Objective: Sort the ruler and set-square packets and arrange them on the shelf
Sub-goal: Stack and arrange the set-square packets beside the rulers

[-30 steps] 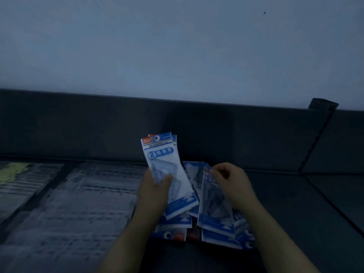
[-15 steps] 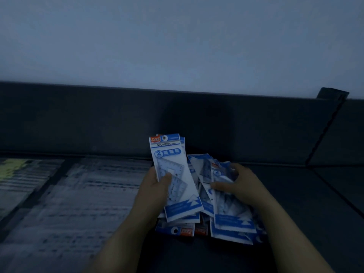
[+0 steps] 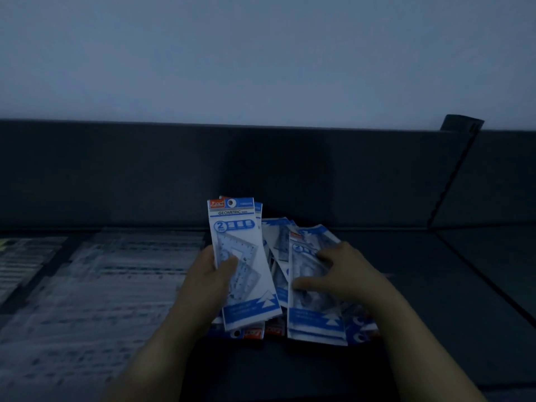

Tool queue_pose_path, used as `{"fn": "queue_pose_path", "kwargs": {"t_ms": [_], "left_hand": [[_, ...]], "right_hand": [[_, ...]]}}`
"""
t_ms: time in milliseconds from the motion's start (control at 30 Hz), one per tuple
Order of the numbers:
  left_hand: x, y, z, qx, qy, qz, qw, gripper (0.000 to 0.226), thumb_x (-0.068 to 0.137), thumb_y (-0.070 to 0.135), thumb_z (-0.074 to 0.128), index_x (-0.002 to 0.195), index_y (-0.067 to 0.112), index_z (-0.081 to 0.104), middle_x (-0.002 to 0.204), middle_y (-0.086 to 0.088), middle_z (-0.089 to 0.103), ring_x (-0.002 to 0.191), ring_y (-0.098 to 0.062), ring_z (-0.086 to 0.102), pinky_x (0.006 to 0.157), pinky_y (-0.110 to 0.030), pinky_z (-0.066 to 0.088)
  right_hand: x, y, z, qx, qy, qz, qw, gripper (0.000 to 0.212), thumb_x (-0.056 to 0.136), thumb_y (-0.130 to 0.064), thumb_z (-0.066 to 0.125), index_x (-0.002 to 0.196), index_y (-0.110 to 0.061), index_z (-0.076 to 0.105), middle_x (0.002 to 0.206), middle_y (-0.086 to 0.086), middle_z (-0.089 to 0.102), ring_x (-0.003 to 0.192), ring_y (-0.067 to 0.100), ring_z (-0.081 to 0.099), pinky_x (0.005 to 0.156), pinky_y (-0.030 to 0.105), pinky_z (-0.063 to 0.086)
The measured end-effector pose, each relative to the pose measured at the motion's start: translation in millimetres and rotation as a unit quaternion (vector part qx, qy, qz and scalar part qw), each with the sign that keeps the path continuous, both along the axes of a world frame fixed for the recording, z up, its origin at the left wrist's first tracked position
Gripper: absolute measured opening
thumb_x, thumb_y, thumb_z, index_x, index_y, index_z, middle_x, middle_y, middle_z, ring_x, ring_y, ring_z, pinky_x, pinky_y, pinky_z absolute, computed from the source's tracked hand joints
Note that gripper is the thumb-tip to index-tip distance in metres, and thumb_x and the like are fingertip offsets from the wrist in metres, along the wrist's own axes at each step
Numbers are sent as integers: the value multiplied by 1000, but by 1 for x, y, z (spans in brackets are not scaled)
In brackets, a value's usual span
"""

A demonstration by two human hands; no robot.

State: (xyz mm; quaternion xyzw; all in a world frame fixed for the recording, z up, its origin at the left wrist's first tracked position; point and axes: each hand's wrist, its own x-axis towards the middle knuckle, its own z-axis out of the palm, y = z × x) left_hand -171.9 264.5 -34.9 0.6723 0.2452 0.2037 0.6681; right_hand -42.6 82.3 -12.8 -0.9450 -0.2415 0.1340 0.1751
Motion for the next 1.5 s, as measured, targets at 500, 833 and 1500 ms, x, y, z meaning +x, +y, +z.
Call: {"fn": "queue_pose_path", "kwargs": {"t_ms": [500, 833, 1500], "left_hand": [[-6, -16, 9, -9, -1, 13, 1000, 14, 101, 22, 46, 103, 29, 58, 98, 4, 69, 85, -13, 67, 63, -28, 53], [3, -36, 17, 18, -17, -48, 999, 41, 81, 12, 73, 117, 23, 56, 98, 4, 73, 80, -10, 72, 59, -24, 57], [2, -24, 20, -52, -25, 0, 998, 34, 93, -8, 45, 93, 23, 58, 93, -5, 69, 82, -22, 67, 63, -35, 54]], "right_hand": [[-13, -4, -3, 541, 126, -90, 827, 24, 90, -16, 64, 111, -28, 61, 109, -7, 65, 88, 13, 68, 66, 25, 56], [-22, 19, 5, 477, 91, 33, 873, 36, 90, -23, 63, 121, -36, 50, 120, -15, 54, 99, 4, 62, 79, 27, 56], [50, -45, 6, 259, 132, -114, 950, 22, 89, -18, 65, 106, -4, 65, 86, 5, 67, 73, 17, 62, 61, 29, 50]]}}
